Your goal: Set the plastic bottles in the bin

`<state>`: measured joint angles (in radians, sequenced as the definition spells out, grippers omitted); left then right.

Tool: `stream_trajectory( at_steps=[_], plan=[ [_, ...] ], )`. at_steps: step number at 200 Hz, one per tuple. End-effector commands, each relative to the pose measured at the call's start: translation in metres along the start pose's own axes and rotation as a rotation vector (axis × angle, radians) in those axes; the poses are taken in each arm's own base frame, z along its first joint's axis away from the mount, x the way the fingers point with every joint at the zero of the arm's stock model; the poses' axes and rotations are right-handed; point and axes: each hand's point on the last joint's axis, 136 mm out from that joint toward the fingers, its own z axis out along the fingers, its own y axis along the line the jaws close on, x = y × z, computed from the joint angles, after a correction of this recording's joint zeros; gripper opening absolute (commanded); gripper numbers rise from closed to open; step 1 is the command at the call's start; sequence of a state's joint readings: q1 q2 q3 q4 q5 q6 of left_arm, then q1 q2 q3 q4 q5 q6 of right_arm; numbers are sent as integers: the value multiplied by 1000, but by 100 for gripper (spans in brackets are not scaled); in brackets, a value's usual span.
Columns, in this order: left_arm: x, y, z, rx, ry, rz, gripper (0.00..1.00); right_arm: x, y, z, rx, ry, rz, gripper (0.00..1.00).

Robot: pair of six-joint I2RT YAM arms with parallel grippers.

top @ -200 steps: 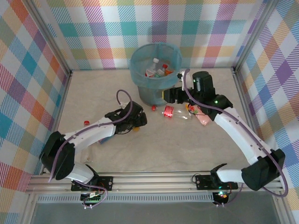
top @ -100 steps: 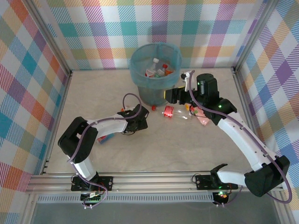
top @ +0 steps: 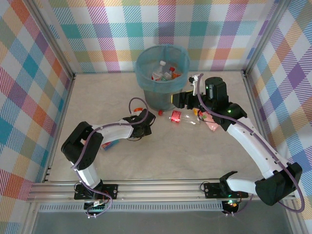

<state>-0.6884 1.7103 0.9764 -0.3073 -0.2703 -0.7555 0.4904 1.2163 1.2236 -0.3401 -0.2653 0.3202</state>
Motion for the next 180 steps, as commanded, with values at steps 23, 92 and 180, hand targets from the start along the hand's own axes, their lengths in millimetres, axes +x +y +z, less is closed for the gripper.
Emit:
stream_trajectory(
  at_steps=[23, 92, 180],
  plan=[
    [-25, 1, -44, 69, -103, 2, 34, -21, 10, -8, -18, -54, -12, 68],
    [-64, 26, -170, 223, -462, 66, 27, -60, 46, -15, -149, -106, -31, 67],
    [-29, 19, -279, 672, -622, 383, 7, -70, 152, -1, -562, 15, -238, 75]
  ],
)
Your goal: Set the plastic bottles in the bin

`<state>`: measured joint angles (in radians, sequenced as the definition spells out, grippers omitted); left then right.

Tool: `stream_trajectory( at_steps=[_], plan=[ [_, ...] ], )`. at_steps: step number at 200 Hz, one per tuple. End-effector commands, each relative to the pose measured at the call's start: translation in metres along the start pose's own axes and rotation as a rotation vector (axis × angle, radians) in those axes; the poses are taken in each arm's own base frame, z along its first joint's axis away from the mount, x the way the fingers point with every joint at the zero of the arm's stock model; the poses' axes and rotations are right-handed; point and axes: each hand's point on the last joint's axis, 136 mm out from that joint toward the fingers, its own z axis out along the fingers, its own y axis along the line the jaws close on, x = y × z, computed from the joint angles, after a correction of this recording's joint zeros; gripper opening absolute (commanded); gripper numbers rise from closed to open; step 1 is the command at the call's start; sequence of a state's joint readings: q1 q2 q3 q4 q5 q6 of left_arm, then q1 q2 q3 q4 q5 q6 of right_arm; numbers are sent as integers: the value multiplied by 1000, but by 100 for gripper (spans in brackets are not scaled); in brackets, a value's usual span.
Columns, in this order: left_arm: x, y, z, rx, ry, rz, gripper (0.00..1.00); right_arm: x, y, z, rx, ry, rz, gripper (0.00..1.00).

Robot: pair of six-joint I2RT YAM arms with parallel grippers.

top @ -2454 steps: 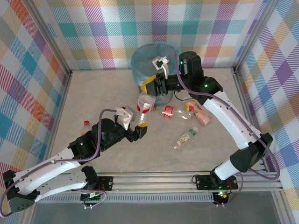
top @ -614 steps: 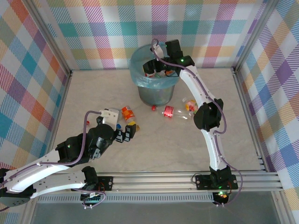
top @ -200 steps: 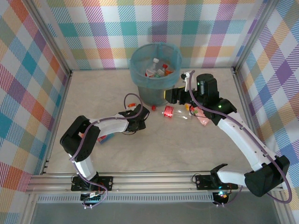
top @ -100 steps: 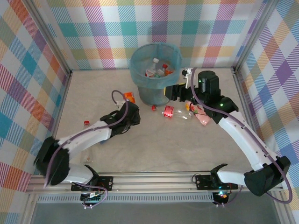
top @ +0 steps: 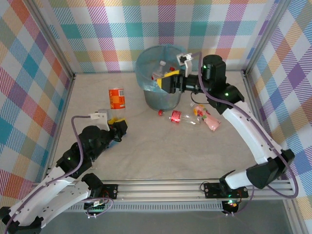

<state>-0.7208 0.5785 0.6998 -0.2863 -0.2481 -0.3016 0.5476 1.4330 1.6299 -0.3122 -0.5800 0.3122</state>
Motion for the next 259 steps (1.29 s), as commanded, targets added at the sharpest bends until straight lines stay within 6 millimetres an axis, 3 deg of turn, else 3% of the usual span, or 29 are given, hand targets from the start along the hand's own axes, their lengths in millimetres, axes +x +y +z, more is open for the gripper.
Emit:
stream_trajectory(
  at_steps=[1, 55, 115, 169, 198, 225, 248, 259],
  plan=[
    [9, -27, -11, 167, 42, 102, 7, 5, 41, 17, -162, 72, -88, 75],
    [7, -46, -14, 268, 57, 132, 1, 40, 57, 61, -232, 244, -72, 86],
    [8, -53, -17, 306, 63, 149, 2, 68, 61, 87, -305, 334, 2, 88],
    [6, -49, -18, 286, 48, 154, 2, 72, 82, 85, -453, 375, 44, 75],
    [4, -46, -19, 272, 35, 154, 3, 72, 82, 82, -440, 377, 28, 61],
    [-1, -41, -21, 244, 15, 151, 20, 63, 80, 79, -387, 361, -4, 55],
    [-7, -37, -26, 221, -10, 139, 58, 46, 74, 74, -316, 331, -33, 53],
    [-11, -35, -28, 211, -23, 132, 65, 35, 69, 70, -272, 307, -49, 53]
  ],
)
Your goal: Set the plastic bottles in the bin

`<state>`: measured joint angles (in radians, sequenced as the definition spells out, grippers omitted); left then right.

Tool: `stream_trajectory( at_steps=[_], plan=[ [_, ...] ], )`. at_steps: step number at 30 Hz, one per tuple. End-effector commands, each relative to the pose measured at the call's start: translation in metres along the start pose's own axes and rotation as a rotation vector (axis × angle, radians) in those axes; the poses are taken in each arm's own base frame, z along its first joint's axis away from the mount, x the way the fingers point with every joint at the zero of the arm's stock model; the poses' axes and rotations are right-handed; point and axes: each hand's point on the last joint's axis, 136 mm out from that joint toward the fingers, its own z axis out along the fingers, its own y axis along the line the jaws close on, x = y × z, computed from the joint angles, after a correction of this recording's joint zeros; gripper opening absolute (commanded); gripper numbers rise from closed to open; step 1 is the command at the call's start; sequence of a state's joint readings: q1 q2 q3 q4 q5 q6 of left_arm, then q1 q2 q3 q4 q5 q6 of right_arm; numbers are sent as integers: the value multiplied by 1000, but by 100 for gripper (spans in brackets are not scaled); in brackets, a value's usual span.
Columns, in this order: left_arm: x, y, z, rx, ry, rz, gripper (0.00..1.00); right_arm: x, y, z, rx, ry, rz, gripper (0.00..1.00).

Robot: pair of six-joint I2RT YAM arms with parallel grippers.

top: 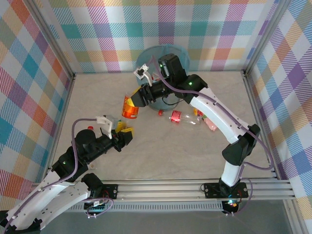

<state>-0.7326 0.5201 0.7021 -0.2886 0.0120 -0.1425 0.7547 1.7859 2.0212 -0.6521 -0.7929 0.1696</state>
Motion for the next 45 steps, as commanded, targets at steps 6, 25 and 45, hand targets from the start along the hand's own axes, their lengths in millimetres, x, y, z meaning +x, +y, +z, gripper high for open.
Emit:
stream_trajectory(
  at_steps=[6, 25, 45],
  plan=[
    [-22, 15, -18, -106, -63, -28, 75, -64, -15, -71, 303, -172, -121, 50],
    [-9, 37, -3, -241, 15, -61, 77, -65, -236, -148, 906, -128, -42, 49],
    [3, 46, 3, -290, 64, -79, 78, 36, -331, -79, 706, 159, 52, 55]
  ],
)
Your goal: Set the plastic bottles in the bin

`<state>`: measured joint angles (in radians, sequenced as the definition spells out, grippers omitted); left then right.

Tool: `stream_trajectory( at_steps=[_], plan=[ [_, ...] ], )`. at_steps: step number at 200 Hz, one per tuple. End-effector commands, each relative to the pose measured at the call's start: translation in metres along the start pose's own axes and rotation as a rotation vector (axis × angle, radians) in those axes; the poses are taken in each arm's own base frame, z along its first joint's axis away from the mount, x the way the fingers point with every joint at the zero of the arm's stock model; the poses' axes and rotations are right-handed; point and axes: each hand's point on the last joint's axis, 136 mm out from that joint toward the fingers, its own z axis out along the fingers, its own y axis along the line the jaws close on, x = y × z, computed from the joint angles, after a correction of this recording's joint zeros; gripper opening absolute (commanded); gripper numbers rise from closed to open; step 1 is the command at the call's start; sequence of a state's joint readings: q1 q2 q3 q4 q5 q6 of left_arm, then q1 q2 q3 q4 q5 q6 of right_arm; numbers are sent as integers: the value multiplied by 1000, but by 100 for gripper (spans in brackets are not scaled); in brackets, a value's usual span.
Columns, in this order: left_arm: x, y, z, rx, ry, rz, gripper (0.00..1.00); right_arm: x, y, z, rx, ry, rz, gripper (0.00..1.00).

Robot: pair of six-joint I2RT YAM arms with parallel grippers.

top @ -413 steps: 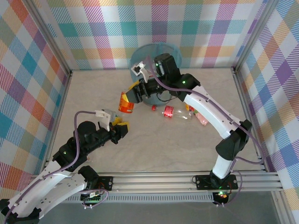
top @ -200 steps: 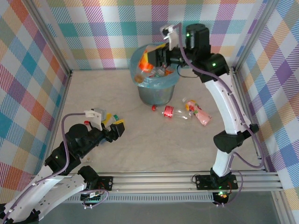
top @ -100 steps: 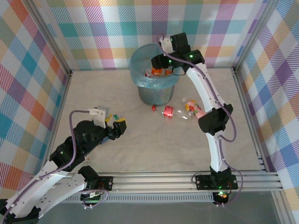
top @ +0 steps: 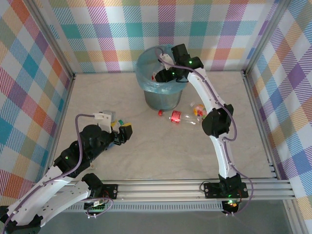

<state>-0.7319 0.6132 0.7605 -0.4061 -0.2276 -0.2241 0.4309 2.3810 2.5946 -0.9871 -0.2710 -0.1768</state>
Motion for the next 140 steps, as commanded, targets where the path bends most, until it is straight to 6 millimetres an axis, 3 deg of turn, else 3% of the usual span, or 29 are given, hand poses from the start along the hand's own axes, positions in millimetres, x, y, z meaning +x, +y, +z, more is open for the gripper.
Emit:
stream_trajectory(
  at_steps=[1, 27, 49, 93, 140],
  plan=[
    [-5, 2, -4, -17, -6, -15, 78, 8, 0, 16, -67, 15, -11, 55],
    [-7, 3, -5, -22, -4, -14, 78, 13, 0, 26, -98, 22, -14, 58],
    [-10, 4, -7, -28, -7, -13, 78, 3, 4, 18, -107, -9, -16, 67],
    [-15, 8, -11, -57, -19, -10, 78, -49, 22, -36, -104, -186, -48, 79],
    [-16, 25, -17, -152, -24, -37, 78, -93, 39, -101, -81, -353, -30, 81]
  ],
)
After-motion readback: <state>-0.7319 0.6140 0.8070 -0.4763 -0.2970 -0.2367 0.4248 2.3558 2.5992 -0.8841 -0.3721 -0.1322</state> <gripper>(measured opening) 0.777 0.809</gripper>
